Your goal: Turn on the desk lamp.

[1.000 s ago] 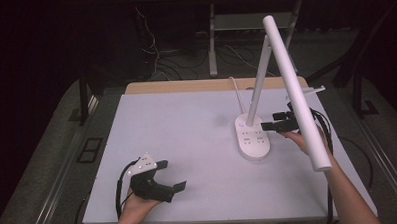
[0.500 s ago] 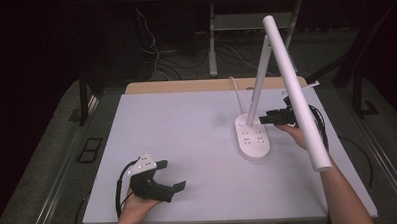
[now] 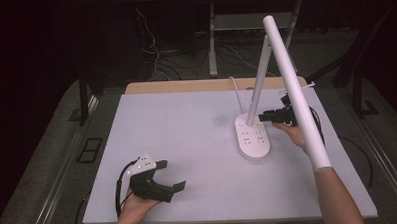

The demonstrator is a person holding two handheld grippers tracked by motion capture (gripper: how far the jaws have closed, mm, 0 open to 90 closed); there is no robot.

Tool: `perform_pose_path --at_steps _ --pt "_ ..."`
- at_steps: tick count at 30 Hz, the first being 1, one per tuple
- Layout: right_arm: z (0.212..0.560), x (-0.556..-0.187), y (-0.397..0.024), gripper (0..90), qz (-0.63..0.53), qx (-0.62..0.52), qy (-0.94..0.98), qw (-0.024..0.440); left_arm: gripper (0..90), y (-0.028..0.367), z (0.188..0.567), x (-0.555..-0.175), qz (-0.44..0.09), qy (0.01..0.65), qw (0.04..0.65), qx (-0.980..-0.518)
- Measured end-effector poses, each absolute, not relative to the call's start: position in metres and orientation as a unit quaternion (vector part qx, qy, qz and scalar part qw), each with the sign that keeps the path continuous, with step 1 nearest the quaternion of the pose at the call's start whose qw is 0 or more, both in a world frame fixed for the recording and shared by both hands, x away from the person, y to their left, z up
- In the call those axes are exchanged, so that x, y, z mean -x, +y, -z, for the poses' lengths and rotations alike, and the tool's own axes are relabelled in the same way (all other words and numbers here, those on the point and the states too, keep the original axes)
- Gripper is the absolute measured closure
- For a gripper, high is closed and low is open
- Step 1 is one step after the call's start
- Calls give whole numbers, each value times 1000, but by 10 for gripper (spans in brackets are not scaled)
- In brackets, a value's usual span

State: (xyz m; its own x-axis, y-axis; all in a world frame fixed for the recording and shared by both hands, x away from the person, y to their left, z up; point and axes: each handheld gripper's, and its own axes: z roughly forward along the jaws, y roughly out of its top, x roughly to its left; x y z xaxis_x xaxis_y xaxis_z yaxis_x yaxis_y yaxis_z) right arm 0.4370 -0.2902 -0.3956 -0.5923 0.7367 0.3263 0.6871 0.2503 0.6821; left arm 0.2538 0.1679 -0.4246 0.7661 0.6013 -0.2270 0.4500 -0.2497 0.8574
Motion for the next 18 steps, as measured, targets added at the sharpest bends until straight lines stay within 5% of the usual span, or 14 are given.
perform_pose_path --at_steps 18 --pt "417 -449 -285 757 -412 -462 785 24 0 168 425 -254 -73 333 513 -788"
